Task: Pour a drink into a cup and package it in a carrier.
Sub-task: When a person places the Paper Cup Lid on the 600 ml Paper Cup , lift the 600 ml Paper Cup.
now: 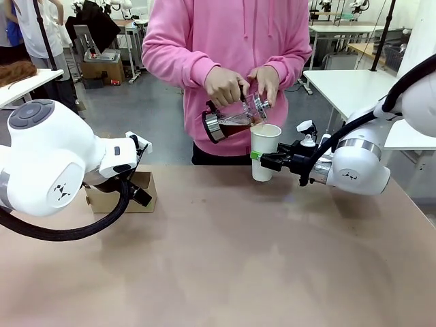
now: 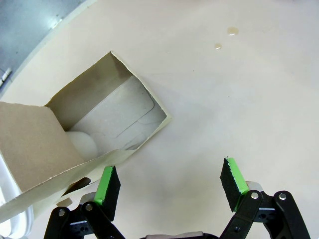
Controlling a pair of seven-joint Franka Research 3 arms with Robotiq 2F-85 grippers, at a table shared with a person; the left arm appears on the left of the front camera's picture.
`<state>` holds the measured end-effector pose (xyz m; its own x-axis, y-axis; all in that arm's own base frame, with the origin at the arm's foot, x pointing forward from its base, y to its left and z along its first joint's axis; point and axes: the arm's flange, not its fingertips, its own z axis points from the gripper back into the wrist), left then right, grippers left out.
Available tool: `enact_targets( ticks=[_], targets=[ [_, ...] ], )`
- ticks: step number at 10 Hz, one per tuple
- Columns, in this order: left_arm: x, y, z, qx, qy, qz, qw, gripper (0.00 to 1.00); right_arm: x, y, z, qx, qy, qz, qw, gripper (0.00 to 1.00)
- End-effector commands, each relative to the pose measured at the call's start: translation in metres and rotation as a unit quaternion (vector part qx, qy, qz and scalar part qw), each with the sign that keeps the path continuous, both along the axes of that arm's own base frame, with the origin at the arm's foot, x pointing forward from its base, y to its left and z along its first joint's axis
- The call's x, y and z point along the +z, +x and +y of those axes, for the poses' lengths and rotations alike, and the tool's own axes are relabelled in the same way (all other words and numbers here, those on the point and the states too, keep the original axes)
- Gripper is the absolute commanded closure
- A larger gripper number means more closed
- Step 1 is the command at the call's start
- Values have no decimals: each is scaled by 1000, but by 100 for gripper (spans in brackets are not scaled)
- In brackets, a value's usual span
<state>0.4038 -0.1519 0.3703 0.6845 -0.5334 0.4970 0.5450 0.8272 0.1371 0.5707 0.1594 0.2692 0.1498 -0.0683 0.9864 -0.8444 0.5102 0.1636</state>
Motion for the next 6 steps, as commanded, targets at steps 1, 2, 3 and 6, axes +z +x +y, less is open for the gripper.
enact_targets(
  ticks=[1, 2, 3, 6],
  targets=[
    [0, 0, 0, 0, -1, 0, 1000, 0, 1, 0, 2, -1, 2, 0, 1000, 20],
    [0, 0, 0, 0, -1, 0, 1000, 0, 1, 0, 2, -1, 2, 0, 1000, 20],
    [0, 0, 0, 0, -1, 0, 1000, 0, 1, 0, 2, -1, 2, 0, 1000, 20],
    [0, 0, 0, 0, -1, 0, 1000, 0, 1, 0, 2, -1, 2, 0, 1000, 20]
  ],
)
